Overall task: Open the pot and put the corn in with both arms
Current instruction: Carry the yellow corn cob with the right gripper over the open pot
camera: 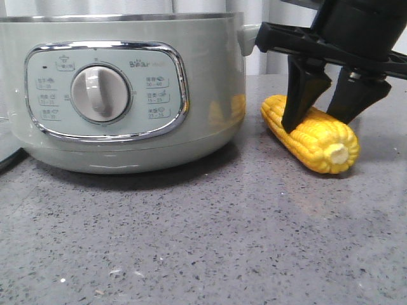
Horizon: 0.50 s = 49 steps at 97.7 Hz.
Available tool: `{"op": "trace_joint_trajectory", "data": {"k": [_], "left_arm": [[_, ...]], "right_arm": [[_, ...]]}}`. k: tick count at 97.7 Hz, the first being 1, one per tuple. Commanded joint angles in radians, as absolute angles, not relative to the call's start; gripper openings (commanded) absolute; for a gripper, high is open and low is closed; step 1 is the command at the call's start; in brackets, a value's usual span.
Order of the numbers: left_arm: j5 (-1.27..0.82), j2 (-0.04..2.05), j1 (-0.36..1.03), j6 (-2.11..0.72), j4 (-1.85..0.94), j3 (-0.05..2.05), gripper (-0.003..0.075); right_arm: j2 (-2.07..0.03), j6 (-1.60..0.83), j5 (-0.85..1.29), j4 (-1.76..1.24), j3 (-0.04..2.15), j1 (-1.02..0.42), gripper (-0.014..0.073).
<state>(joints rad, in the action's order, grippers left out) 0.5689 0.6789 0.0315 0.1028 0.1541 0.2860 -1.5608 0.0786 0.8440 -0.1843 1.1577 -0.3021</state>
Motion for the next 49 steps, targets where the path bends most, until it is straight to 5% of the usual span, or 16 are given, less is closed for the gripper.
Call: {"op": "trace_joint_trajectory", "data": {"k": [1,2,3,5,49], "left_arm": [[0.637,0.676,0.028,0.112,0.147,0.322,0.0379],[0.641,0.676,0.028,0.117,0.147,0.322,0.0375],[0.641,0.676,0.028,0.117,0.147,0.322,0.0375],[0.641,0.676,0.028,0.117,0.147,0.322,0.0375],[0.641,0.676,0.028,0.117,0.147,0.322,0.0375]], "right_arm": [[-1.542,0.071,0.839,-0.174,1.179,-0.301,0.0069],[-1.293,-0.063,0.862,-0.273,1.502,-0.442,-0.0006],[-1.4,-0.073,0.725,-0.273,1.555,-0.587,-0.0006],[-1.488,-0.099,0.698,-0.273,1.594,-0.622,-0.0006],[-1.732,-0.099,0.749,-0.224,1.716,-0.622,-0.0002]]}}
